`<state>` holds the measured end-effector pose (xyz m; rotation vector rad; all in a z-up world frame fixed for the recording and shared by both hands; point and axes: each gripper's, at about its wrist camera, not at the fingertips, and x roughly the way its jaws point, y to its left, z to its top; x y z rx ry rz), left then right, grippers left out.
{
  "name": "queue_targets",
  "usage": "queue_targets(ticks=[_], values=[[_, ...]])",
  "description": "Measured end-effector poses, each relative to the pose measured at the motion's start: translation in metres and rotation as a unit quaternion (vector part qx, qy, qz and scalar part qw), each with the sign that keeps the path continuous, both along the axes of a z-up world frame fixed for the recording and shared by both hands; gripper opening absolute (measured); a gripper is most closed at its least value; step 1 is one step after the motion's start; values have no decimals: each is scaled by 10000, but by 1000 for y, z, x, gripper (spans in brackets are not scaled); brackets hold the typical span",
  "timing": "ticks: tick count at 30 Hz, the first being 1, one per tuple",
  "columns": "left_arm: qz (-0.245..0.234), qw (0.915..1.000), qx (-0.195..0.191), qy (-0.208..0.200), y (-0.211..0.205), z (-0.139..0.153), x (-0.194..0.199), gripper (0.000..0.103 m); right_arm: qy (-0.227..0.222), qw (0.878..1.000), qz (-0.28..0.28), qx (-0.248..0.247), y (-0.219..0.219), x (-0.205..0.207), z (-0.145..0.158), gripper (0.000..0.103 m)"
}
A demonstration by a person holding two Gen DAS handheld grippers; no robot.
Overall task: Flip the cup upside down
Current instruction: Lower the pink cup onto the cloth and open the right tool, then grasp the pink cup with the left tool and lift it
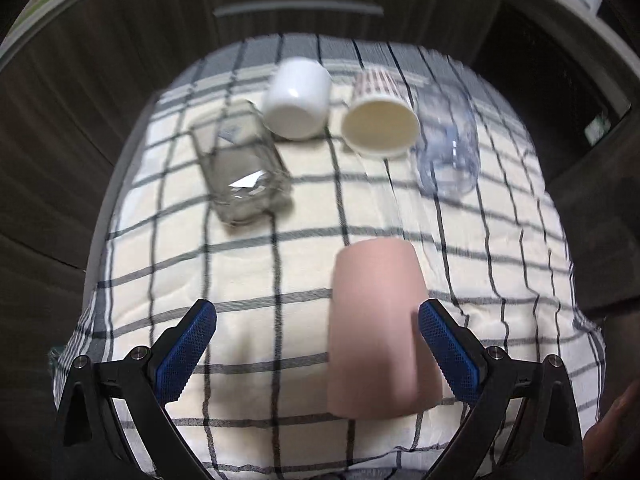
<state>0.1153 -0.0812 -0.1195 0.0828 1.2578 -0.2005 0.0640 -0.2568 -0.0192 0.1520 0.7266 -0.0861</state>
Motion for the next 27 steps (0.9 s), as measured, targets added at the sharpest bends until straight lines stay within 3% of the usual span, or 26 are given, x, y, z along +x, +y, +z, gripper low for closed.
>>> queue_targets(ticks=[5, 12, 22, 27], values=[[-203, 9972, -89, 709, -18, -12, 22, 103, -148, 9996, -125, 190, -14, 7, -1, 91], [-437, 9846, 314, 1660, -42, -40, 49, 101, 138, 9956, -472, 801, -43, 22, -10, 92], [-643, 9668, 667, 2380, -63, -72, 58, 90, 251, 9909, -537, 1207, -55, 26, -23, 92], [-671, 9605, 646, 2621, -65, -85, 63, 67, 321, 9886, -564, 1357, -60, 30, -32, 92]])
